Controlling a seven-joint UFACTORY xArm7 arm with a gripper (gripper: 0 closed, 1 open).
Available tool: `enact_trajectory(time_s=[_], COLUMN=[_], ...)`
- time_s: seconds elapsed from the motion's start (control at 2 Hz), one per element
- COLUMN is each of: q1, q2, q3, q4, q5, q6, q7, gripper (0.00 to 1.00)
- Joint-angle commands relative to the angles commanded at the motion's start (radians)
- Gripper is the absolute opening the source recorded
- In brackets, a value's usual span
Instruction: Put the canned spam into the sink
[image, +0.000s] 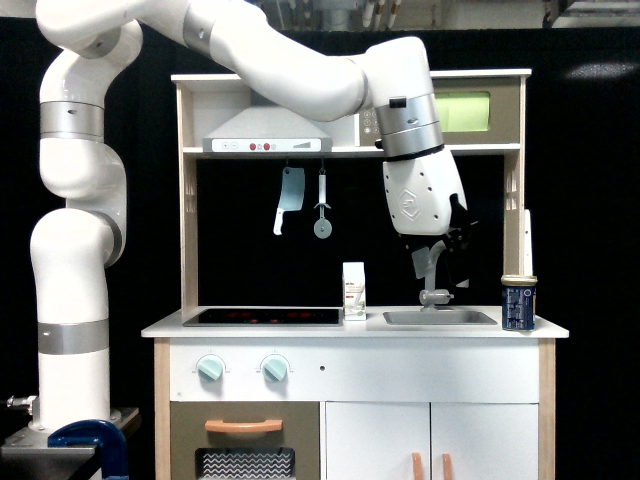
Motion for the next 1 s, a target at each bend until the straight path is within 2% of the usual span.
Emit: enact_trajectory(time_s=[0.5,1.0], q1=[-0.147,-0.288], q2=[0.257,0.471], q3=[0.087,0.198], q4=[0.308,0.605], q5=[0.192,0.271], q6=[0.206,0.504], q7=[-0.372,-0.653], gripper=[1.00,1.00])
